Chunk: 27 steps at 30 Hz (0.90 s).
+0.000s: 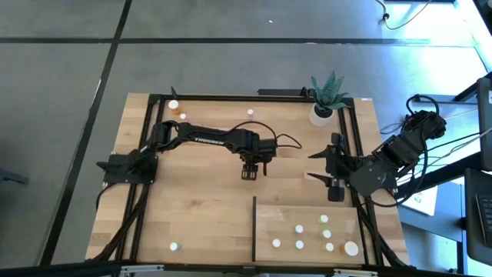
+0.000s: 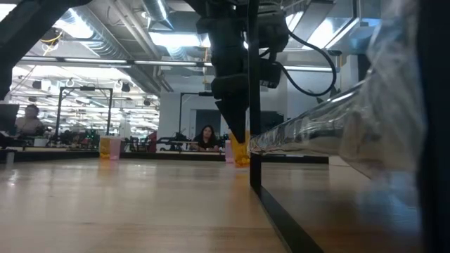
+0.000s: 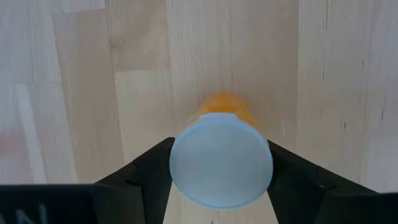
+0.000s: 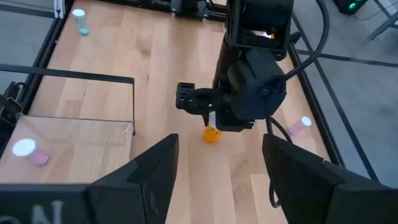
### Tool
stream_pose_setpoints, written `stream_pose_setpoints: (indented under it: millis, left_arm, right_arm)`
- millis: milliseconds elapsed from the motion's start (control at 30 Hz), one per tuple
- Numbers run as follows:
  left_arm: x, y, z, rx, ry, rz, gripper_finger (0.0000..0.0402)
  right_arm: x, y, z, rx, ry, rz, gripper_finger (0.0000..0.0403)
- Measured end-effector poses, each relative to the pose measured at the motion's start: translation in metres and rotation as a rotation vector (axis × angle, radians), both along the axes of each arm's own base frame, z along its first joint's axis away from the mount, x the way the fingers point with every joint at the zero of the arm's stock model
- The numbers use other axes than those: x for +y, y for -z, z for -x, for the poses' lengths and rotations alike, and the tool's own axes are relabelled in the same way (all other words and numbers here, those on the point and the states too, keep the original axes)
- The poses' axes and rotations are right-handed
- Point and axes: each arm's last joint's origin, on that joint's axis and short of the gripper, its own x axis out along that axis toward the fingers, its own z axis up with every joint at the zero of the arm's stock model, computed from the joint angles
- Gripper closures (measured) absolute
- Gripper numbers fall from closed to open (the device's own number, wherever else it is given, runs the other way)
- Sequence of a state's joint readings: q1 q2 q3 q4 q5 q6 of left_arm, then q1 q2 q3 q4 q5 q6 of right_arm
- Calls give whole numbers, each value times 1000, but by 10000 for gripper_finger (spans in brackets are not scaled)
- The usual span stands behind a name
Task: Pick and place medicine bottles onto shelf by color
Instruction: Put the orange pill bottle on the shelf aligned with the other orange pill bottle
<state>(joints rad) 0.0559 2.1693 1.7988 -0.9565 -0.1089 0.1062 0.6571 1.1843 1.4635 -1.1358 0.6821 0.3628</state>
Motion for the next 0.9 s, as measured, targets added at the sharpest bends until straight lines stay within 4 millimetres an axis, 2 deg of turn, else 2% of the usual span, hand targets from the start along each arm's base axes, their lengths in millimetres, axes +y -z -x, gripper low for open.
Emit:
stream_pose_setpoints:
  millis: [900]
  left_arm:
    - [-1, 0, 2, 18, -38, 33, 184]
  right_arm:
    - [0, 0, 0, 1, -4, 0, 169]
